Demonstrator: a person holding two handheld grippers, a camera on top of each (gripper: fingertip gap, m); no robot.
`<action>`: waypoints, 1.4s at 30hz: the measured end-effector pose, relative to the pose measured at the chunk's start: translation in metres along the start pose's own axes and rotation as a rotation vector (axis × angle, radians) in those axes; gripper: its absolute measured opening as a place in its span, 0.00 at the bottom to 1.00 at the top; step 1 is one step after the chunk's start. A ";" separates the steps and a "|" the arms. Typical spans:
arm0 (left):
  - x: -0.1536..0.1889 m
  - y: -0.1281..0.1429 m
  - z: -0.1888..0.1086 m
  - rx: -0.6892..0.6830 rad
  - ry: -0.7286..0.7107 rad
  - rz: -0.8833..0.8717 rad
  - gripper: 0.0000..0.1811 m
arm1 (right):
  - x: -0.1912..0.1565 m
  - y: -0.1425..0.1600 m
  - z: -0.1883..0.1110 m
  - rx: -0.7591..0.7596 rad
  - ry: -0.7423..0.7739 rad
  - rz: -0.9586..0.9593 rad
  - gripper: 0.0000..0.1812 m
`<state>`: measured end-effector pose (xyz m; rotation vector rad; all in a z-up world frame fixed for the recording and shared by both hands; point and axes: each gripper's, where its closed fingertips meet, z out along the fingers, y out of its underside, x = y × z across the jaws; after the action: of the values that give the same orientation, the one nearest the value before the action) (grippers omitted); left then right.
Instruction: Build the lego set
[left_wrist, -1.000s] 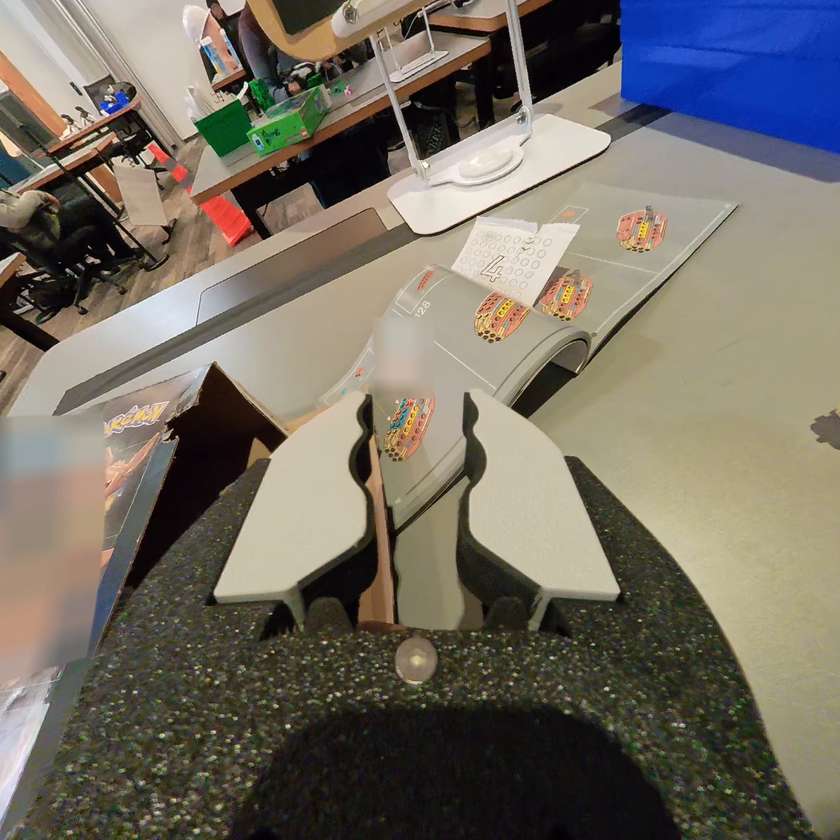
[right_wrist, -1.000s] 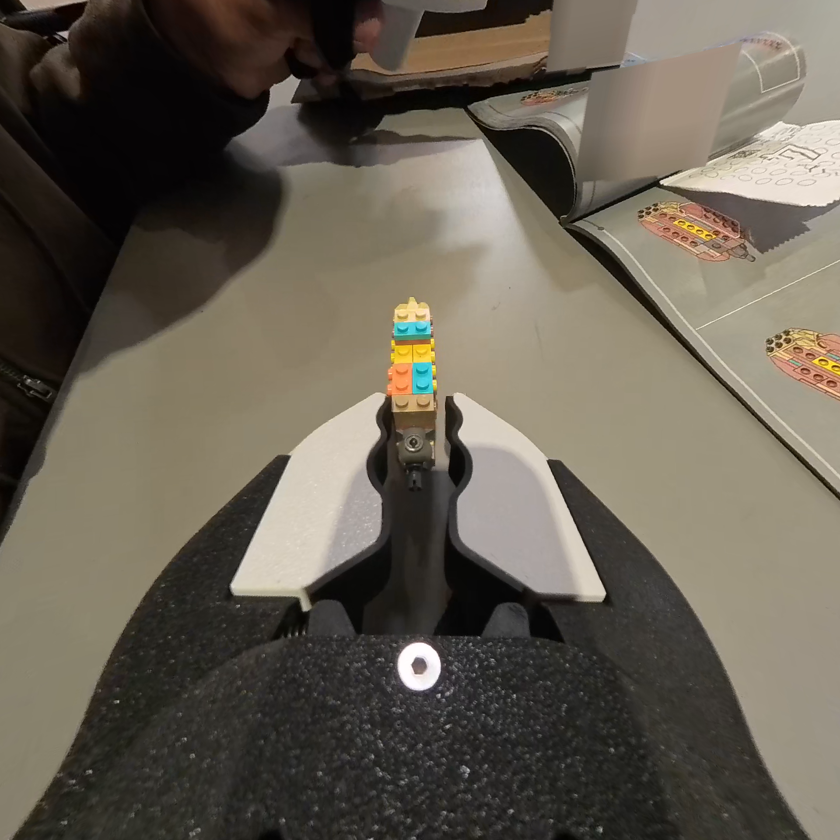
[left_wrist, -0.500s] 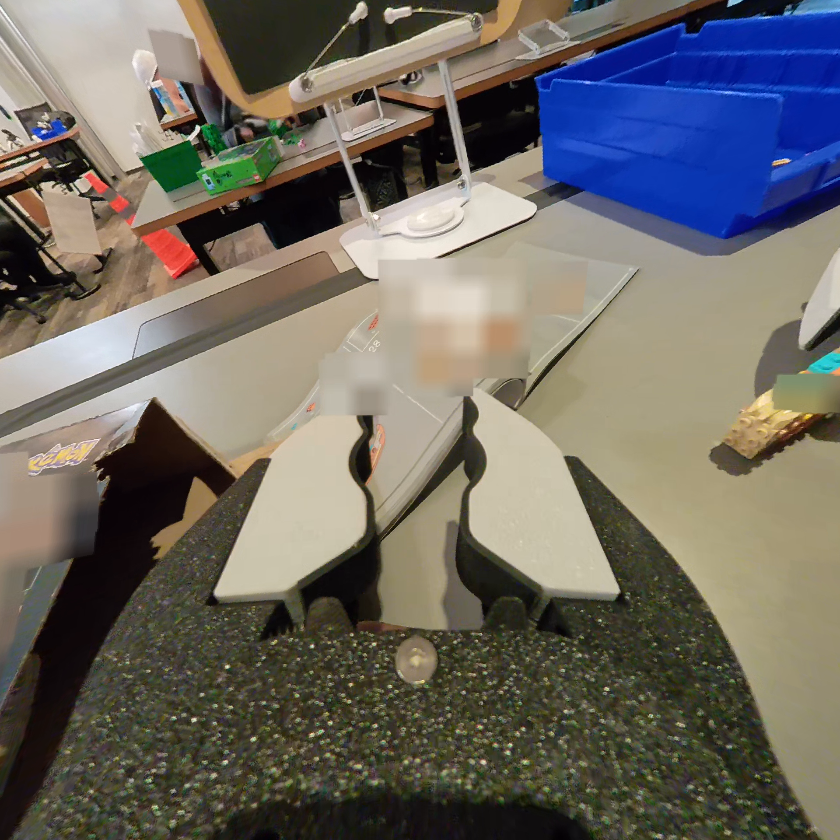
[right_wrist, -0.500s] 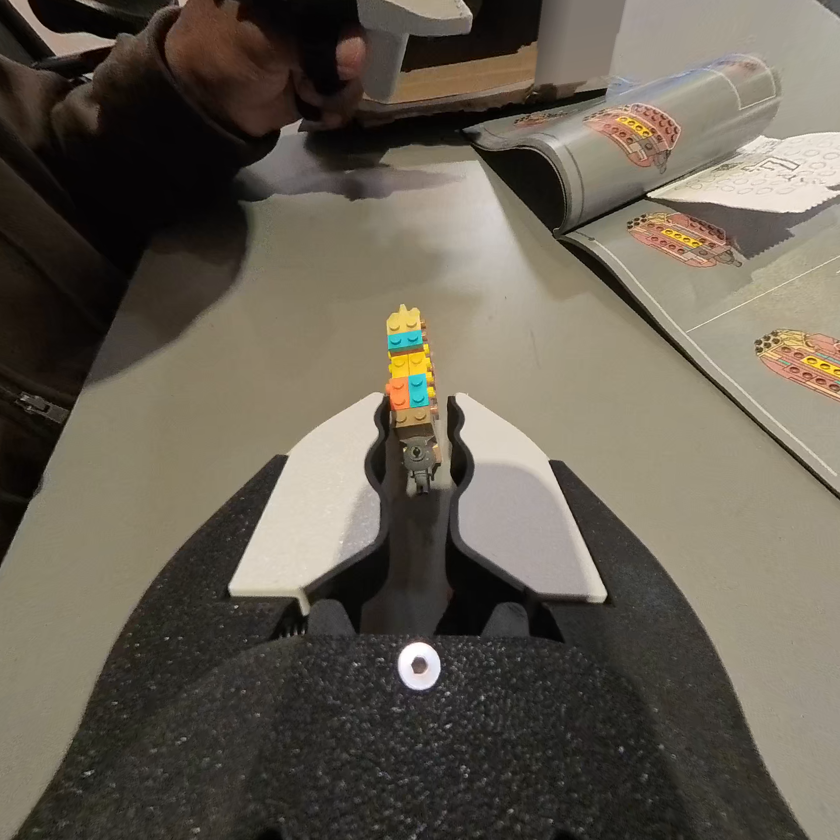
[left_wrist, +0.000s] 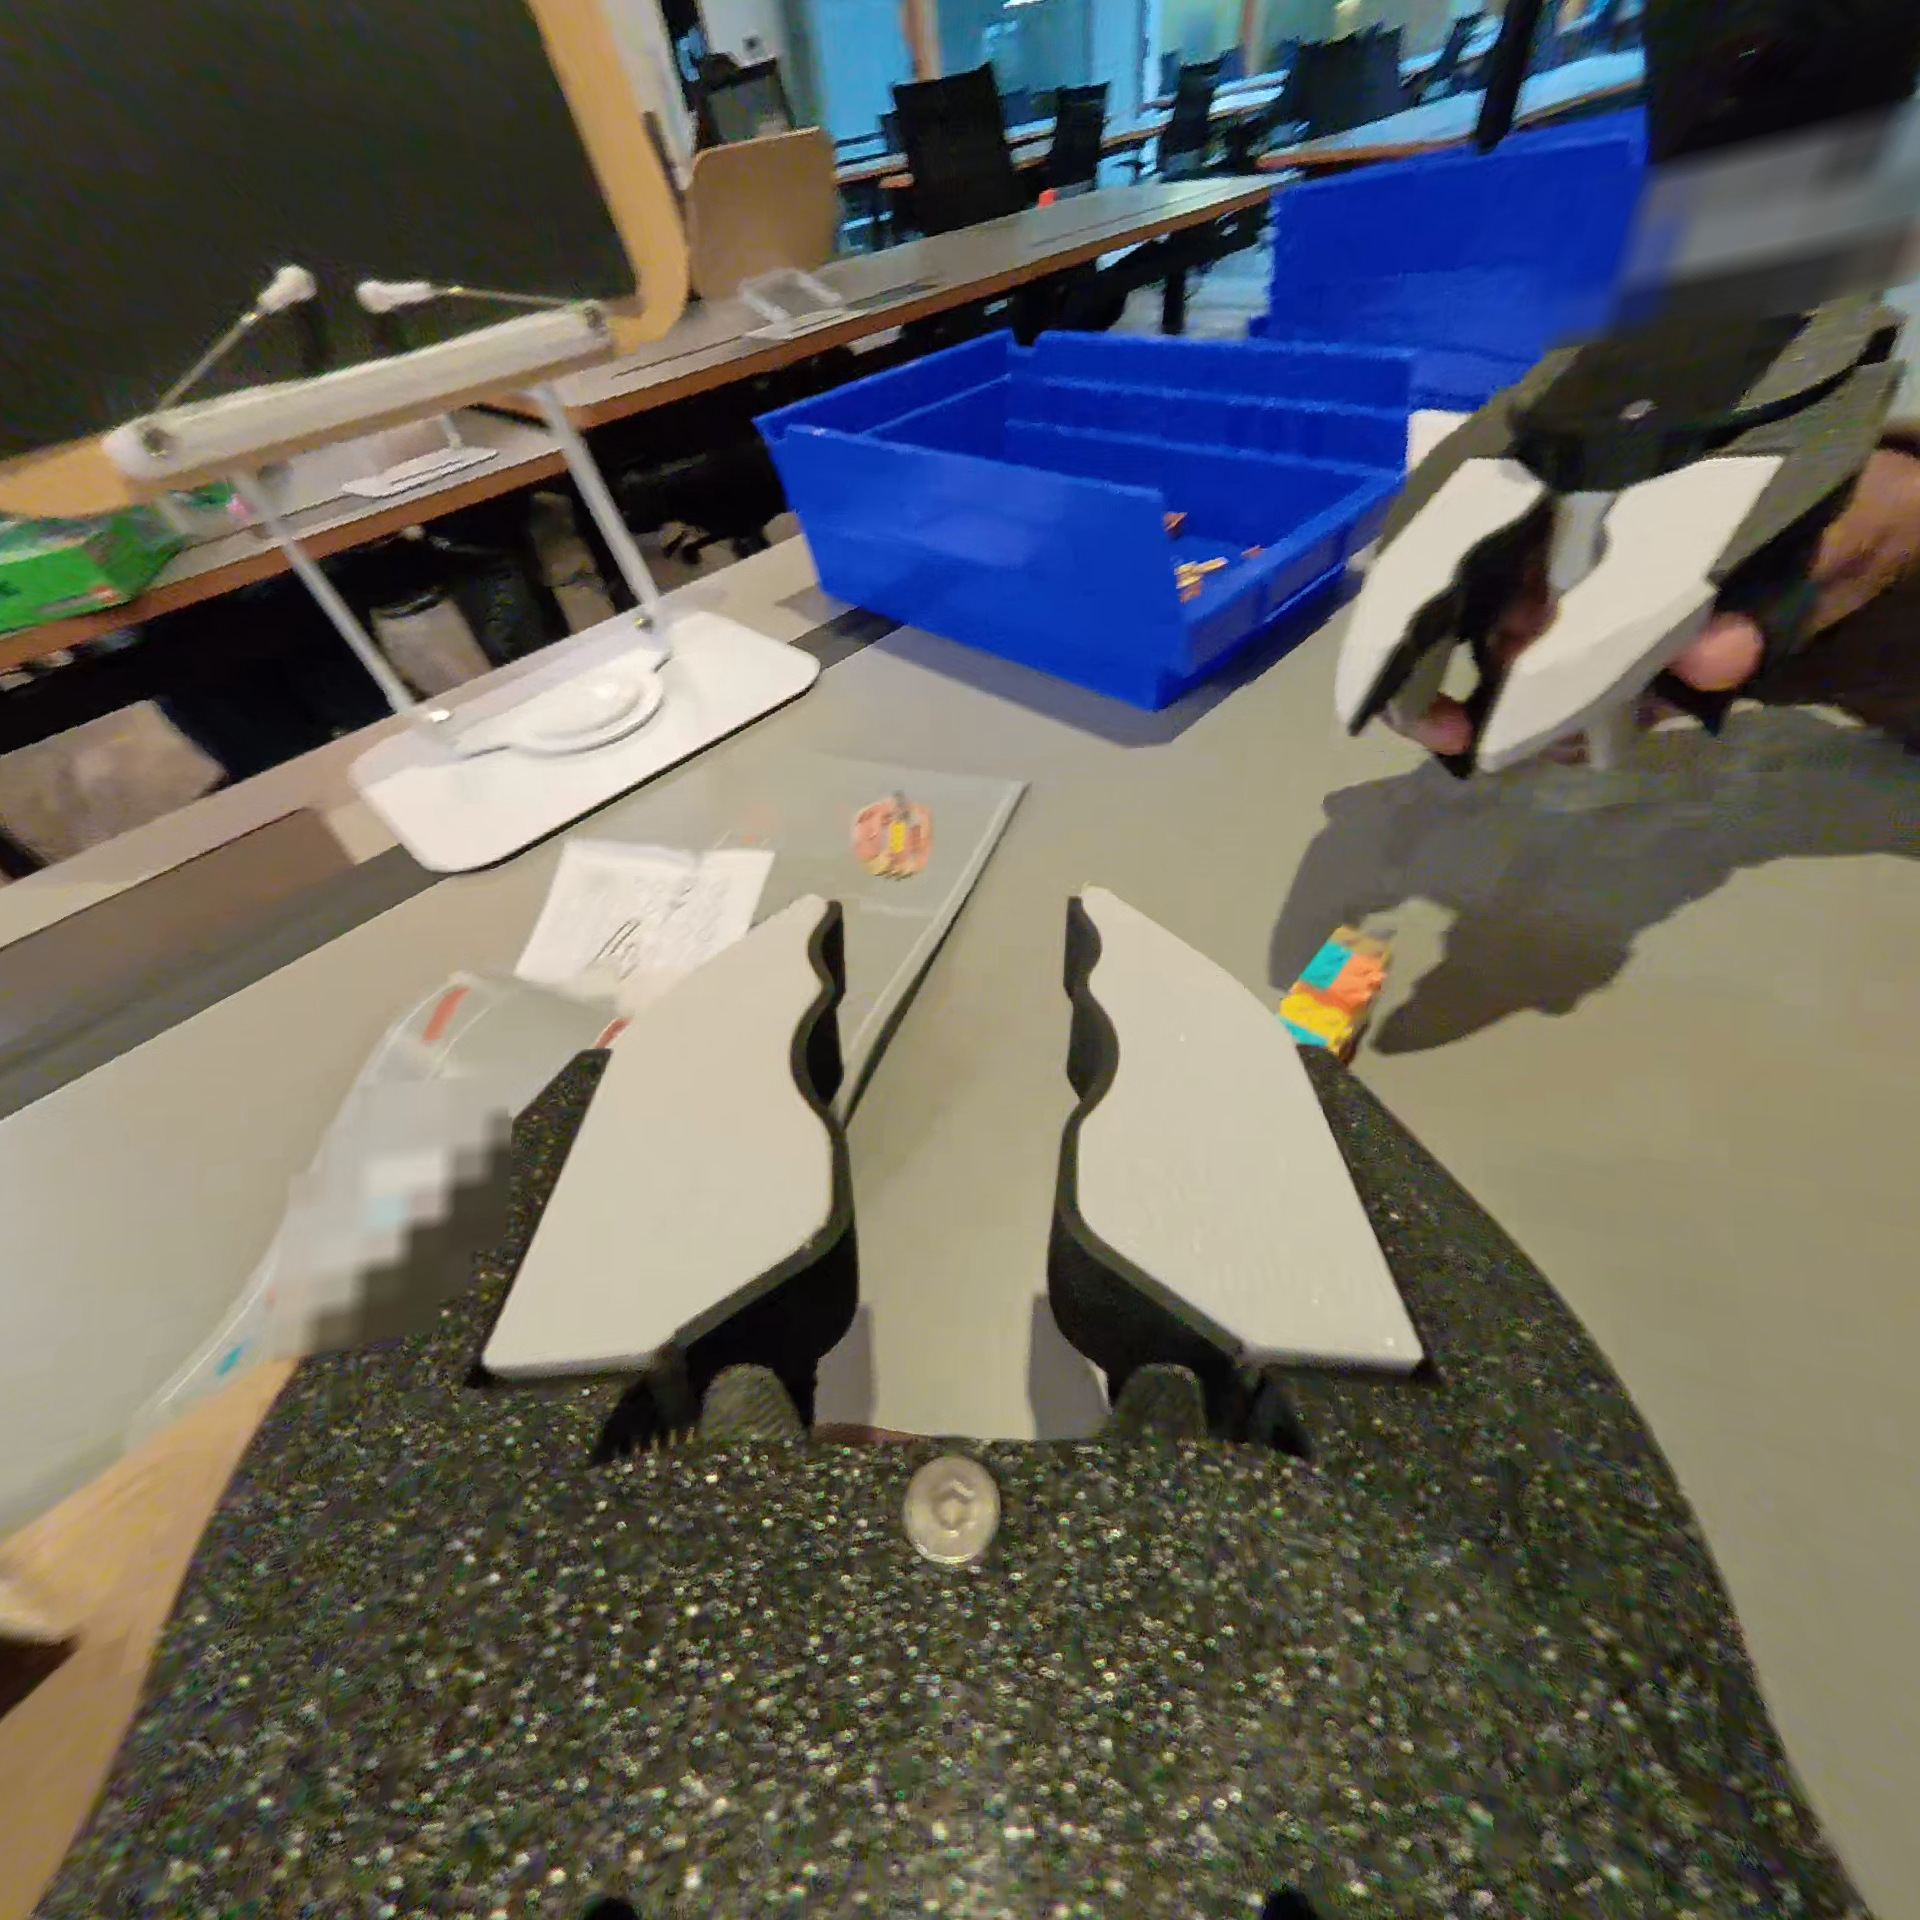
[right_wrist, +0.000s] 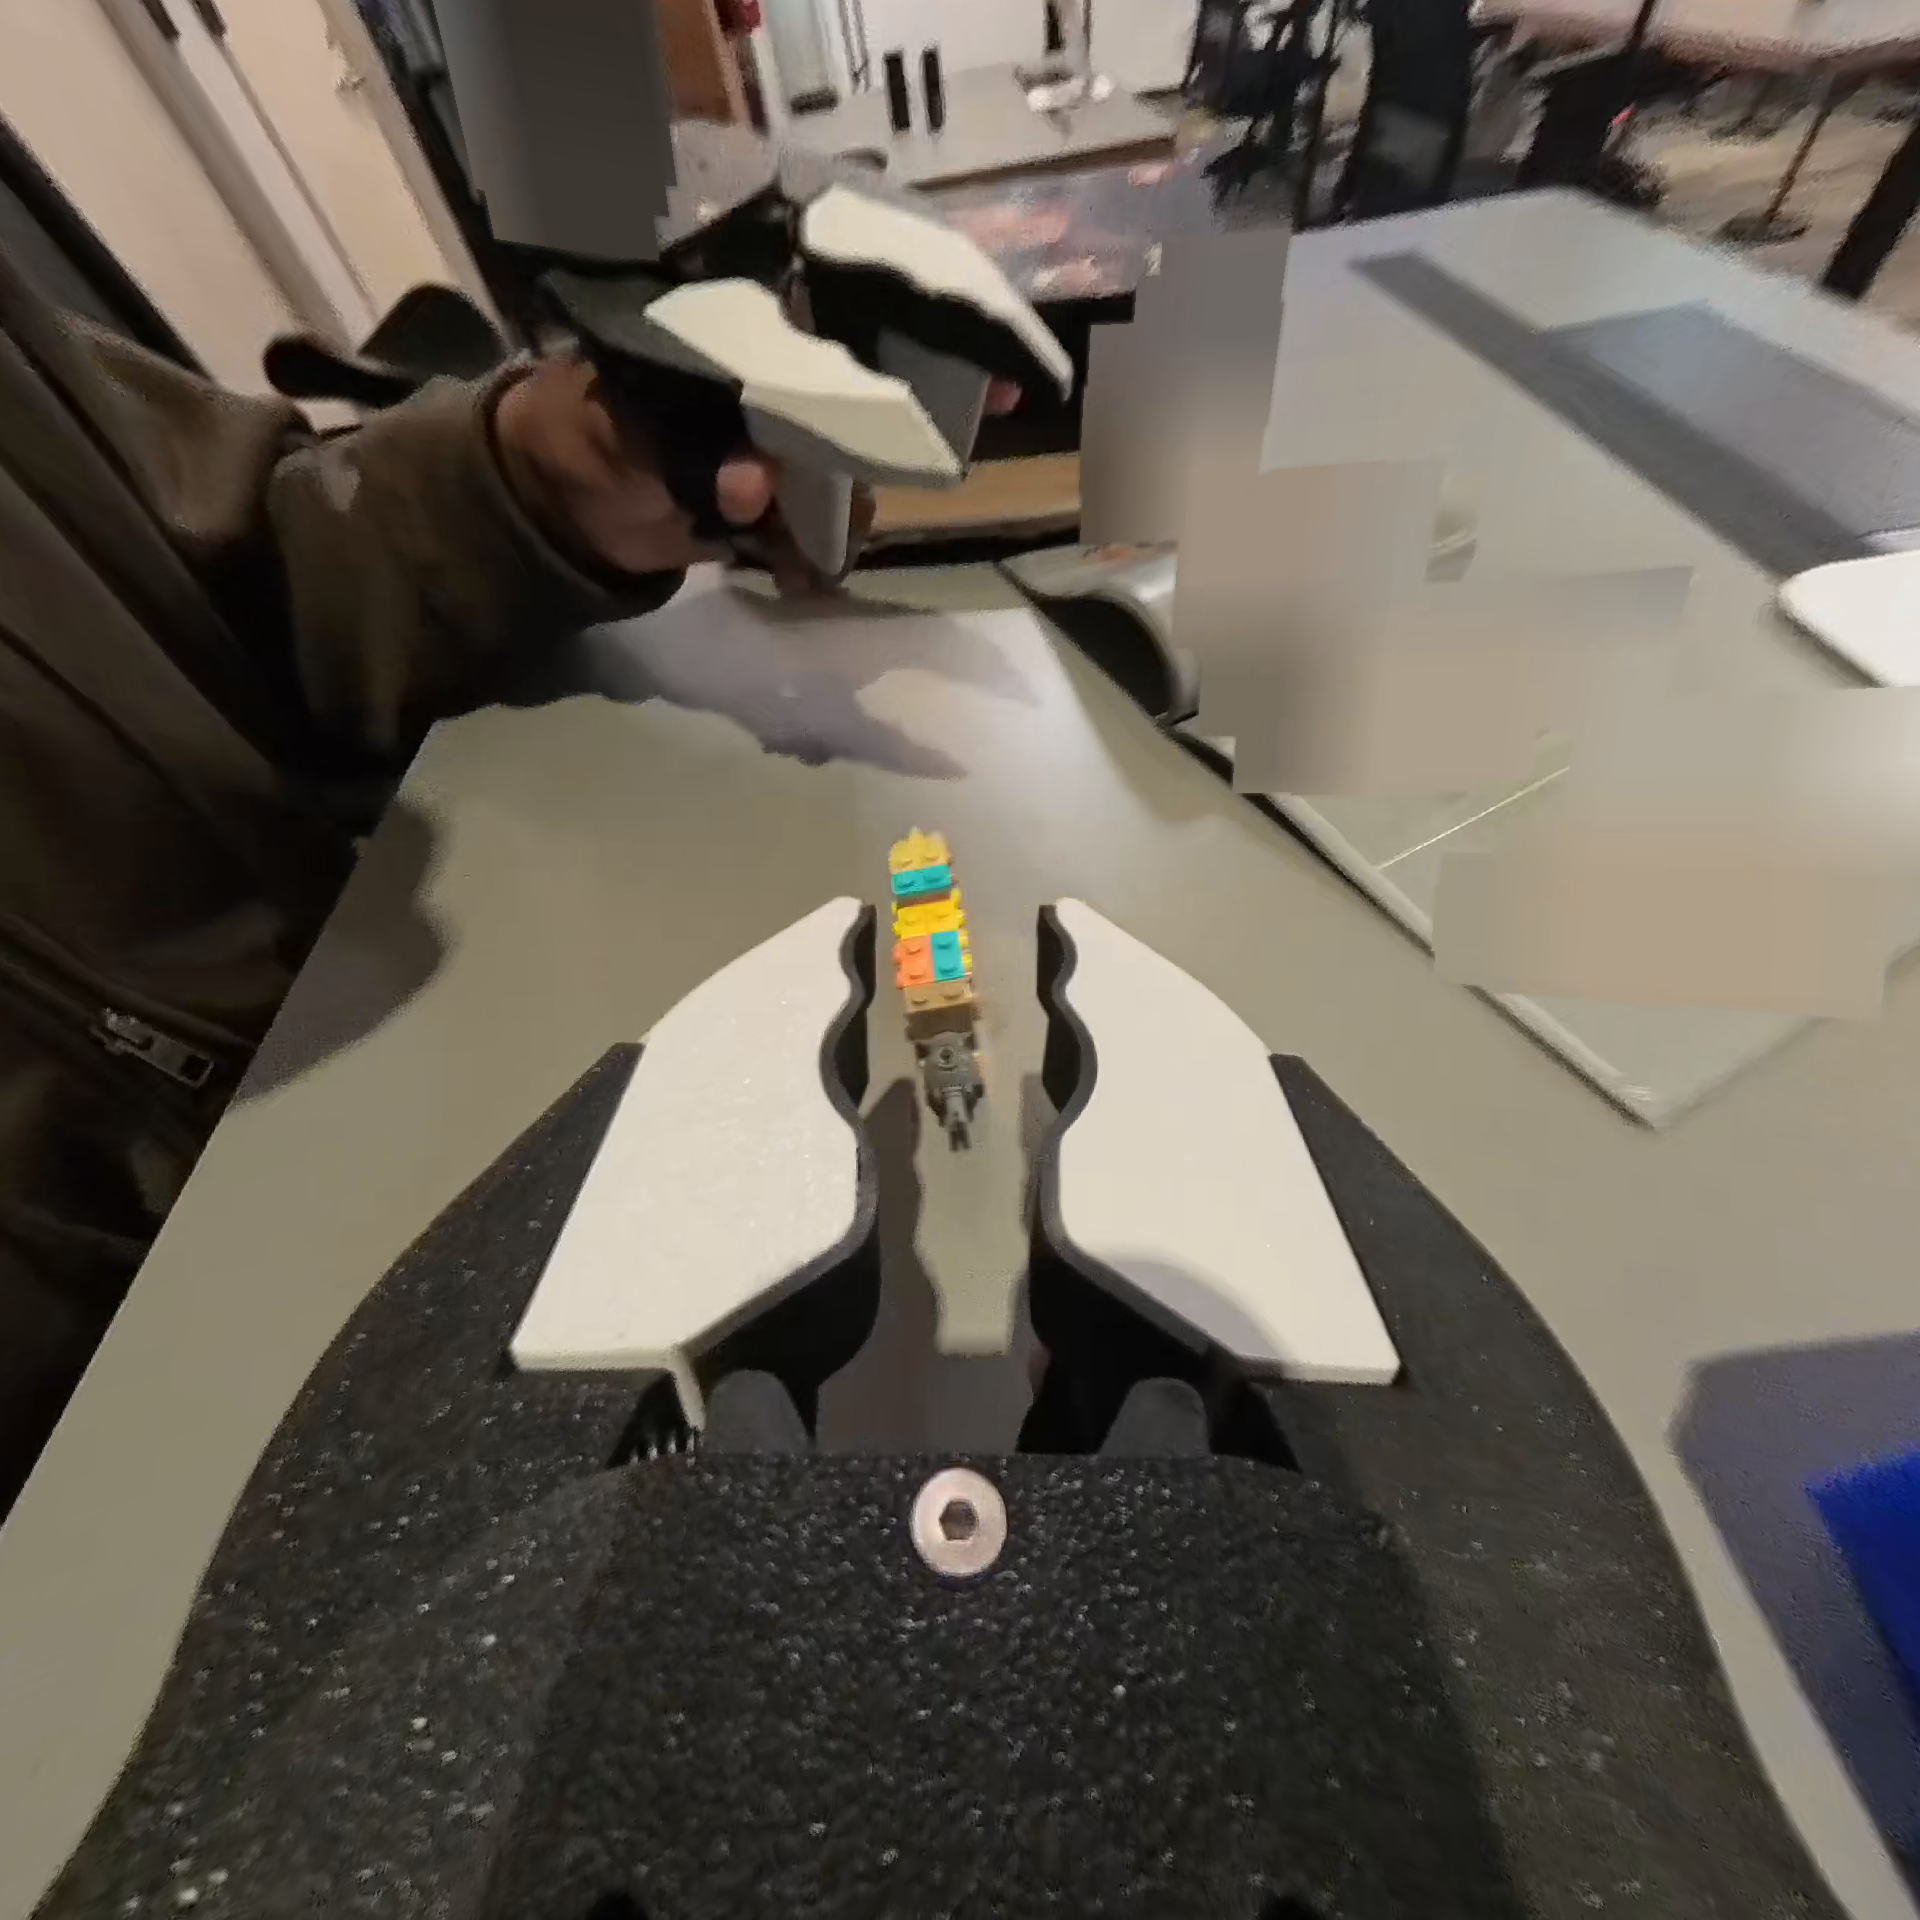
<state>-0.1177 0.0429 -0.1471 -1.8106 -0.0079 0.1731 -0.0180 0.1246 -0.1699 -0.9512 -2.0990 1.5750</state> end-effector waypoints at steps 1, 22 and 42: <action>0.004 -0.005 0.004 0.010 0.028 -0.007 0.23 | 0.005 -0.006 -0.010 0.019 0.034 -0.007 0.16; -0.002 0.008 0.050 0.139 0.127 -0.066 0.19 | 0.146 -0.016 -0.209 -0.314 0.447 -0.152 0.10; 0.005 0.020 0.049 0.093 0.138 -0.021 0.19 | 0.195 0.118 -0.219 -1.553 -0.251 -0.167 0.07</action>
<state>-0.1210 0.0860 -0.1789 -1.7251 0.0776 0.0326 0.0166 0.4323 -0.2328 -0.8355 -3.3284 -0.3544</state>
